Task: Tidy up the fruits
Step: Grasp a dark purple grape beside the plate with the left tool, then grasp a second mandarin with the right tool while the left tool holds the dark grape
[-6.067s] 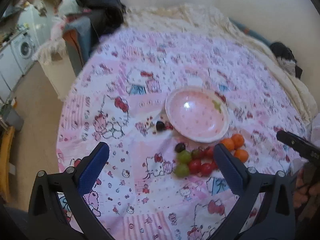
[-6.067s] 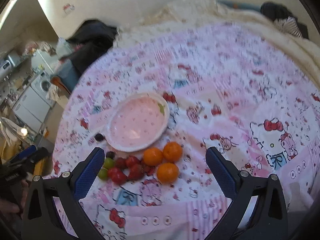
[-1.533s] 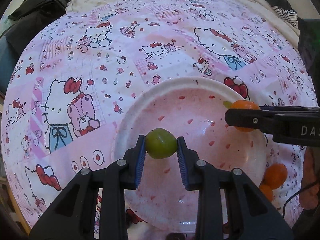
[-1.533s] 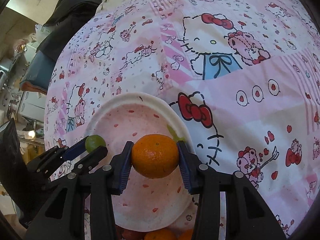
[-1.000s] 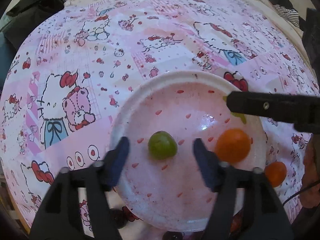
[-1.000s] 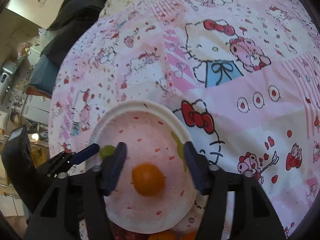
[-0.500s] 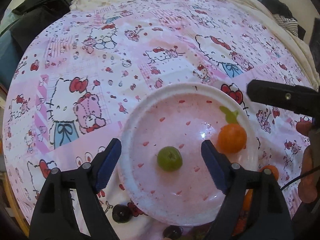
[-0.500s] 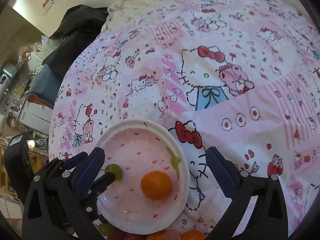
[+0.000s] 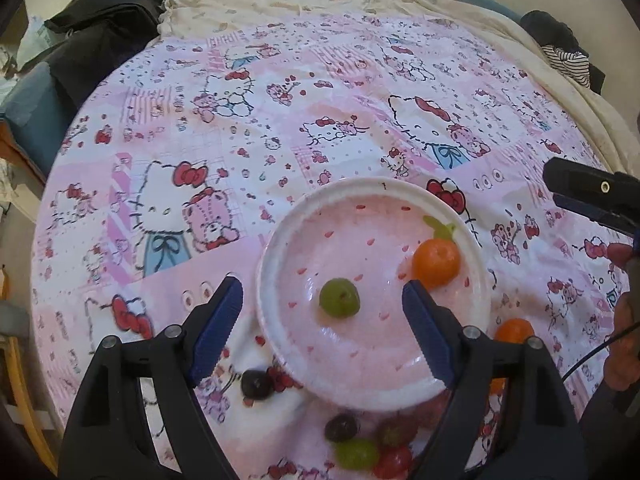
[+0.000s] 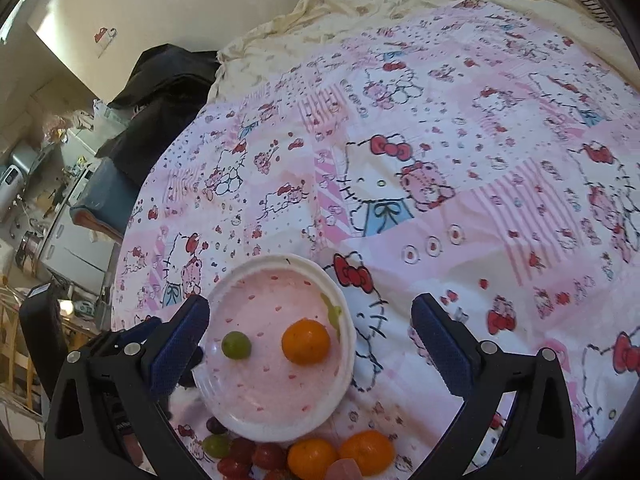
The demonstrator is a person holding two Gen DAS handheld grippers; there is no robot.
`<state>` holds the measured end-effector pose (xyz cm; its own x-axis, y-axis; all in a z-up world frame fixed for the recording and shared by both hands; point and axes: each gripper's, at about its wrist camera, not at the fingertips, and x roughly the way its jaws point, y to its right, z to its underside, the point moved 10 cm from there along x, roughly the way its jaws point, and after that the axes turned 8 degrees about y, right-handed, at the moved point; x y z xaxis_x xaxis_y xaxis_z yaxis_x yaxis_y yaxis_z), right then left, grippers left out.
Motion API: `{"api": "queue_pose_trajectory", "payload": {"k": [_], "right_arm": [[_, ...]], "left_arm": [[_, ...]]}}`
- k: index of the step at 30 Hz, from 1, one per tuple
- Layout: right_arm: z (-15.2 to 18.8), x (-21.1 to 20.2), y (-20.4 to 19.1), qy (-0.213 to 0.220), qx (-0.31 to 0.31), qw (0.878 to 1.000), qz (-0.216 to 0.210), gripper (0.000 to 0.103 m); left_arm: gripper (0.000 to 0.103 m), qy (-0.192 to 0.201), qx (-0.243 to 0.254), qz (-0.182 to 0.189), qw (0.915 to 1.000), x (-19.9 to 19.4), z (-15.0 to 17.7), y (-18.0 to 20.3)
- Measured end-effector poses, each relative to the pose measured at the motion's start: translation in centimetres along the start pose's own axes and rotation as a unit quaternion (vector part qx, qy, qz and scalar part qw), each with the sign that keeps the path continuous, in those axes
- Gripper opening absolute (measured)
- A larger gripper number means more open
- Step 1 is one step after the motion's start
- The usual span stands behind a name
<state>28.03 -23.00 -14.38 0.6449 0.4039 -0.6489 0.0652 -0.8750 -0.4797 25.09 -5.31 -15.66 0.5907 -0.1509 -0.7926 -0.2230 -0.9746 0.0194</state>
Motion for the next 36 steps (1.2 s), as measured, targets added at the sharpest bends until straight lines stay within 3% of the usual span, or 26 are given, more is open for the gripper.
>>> {"api": "queue_pose_trajectory", "payload": {"k": [4, 13, 18, 21, 23, 26, 31, 33, 36], "right_arm": [[0.5, -1.3, 0.8, -0.001, 0.023, 1.0, 0.001, 0.103], [2.8, -4.4, 1.2, 0.0, 0.03, 1.0, 0.009, 0.103], [4.3, -5.7, 1.3, -0.009, 0.029, 0.999, 0.017, 0.103], [5.3, -6.2, 1.6, -0.02, 0.021, 0.999, 0.024, 0.103], [5.8, -6.5, 2.0, -0.027, 0.018, 0.999, 0.028, 0.103], [6.2, -6.9, 3.1, -0.03, 0.009, 0.998, 0.049, 0.103], [6.2, -7.5, 4.8, -0.031, 0.024, 0.997, 0.061, 0.103], [5.9, -7.8, 5.2, -0.027, 0.03, 0.997, 0.061, 0.103], [5.7, -7.9, 5.8, -0.024, 0.038, 0.997, 0.063, 0.103]], "left_arm": [[0.08, 0.006, -0.014, -0.009, 0.9998, -1.8, 0.6, -1.2], [0.08, 0.001, -0.106, -0.031, 0.9938, -4.9, 3.1, -5.8], [0.079, -0.02, -0.127, -0.056, 0.99, -5.0, 5.6, -7.6], [0.077, -0.038, -0.128, -0.041, 0.9902, -4.1, 7.4, -7.0], [0.064, -0.042, -0.125, -0.02, 0.991, -3.2, 8.1, -6.1], [0.05, -0.053, -0.105, -0.017, 0.9929, -1.7, 8.8, -5.1], [0.032, -0.05, -0.091, -0.019, 0.9944, 0.2, 8.7, -4.6], [0.031, -0.047, -0.08, -0.023, 0.9954, 0.9, 8.5, -4.7], [0.017, -0.037, -0.074, -0.021, 0.9964, 1.6, 8.2, -5.0]]}}
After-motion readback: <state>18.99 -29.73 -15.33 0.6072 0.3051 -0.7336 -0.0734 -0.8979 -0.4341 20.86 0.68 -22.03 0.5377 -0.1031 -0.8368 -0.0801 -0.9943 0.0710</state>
